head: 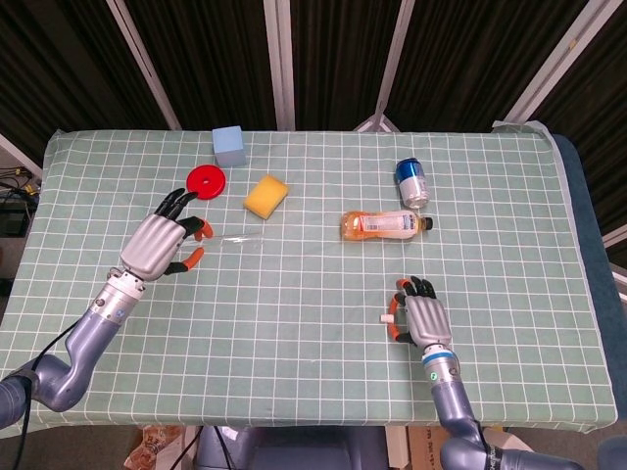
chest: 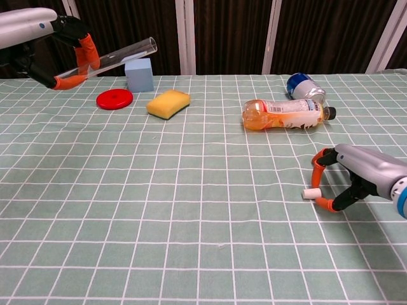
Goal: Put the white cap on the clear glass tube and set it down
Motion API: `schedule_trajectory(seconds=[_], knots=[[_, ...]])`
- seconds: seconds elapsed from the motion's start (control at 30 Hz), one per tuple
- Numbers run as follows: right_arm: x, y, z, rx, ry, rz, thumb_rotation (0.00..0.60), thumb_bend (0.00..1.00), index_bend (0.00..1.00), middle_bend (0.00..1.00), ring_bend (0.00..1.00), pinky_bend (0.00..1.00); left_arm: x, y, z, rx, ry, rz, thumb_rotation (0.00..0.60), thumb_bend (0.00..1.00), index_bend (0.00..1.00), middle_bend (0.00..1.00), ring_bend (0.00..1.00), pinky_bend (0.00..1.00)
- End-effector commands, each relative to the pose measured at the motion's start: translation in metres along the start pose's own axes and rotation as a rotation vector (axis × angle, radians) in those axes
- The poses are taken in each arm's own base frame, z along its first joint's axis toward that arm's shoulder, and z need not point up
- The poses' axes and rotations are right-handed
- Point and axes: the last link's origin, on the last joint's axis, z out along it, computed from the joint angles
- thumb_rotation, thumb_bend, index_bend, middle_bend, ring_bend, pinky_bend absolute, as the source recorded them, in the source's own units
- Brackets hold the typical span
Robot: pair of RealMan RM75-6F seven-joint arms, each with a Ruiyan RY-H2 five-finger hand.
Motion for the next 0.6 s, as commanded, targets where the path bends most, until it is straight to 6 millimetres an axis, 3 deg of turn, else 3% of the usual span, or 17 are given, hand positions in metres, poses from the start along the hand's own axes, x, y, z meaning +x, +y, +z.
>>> schedule_trajectory(seconds=[0.03, 0.23, 0.6], knots=[[0.000, 0.000, 0.000, 0.000, 0.000, 0.001, 0.600, 0.37, 0.55, 0.19, 0.00, 0.00, -0.001, 0.000, 0.000, 0.001, -0.002, 0.001, 0.600, 0.84, 0.50, 0.56, 0.08, 0.00], [-0.001, 0.000, 0.001, -0.004, 0.001, 0.005, 0.600, 0.36, 0.63, 0.20, 0.00, 0.00, -0.003, -0.002, 0.000, 0.007, -0.008, -0.002, 0.600, 0.84, 0.50, 0.56, 0.08, 0.00], [0.009, -0.003, -0.001, 0.013, 0.033, 0.016, 0.600, 0.36, 0.65, 0.21, 0.00, 0.00, -0.014, 0.001, 0.004, 0.029, -0.012, -0.059, 0.600, 0.84, 0.50, 0.56, 0.09, 0.00]])
